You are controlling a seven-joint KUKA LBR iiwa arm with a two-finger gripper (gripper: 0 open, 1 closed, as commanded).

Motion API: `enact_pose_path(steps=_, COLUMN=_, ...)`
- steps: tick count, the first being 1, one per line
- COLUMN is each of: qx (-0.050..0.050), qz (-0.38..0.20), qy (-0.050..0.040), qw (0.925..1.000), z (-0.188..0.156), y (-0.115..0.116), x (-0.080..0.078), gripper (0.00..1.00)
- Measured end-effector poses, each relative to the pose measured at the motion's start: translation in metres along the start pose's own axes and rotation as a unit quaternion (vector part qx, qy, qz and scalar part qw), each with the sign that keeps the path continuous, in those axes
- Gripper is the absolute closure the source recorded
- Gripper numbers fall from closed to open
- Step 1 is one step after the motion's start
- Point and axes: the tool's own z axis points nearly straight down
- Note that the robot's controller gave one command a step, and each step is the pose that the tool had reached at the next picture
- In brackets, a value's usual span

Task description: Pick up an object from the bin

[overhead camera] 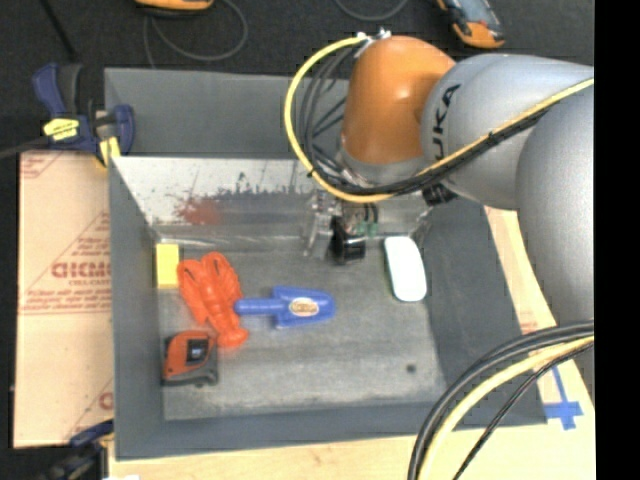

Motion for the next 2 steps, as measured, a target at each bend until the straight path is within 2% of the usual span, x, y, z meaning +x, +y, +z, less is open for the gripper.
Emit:
enact_pose_path(steps=1, qx=0.0, qz=0.0, qy=0.0, qw=1.0, z=0.0, y=-0.0001, x=0.0, gripper=0.0)
enact_pose_path(steps=2, qx=0.0, qz=0.0, qy=-0.0001, qw=1.0, z=0.0, y=-0.0002, x=0.0, gripper=0.0)
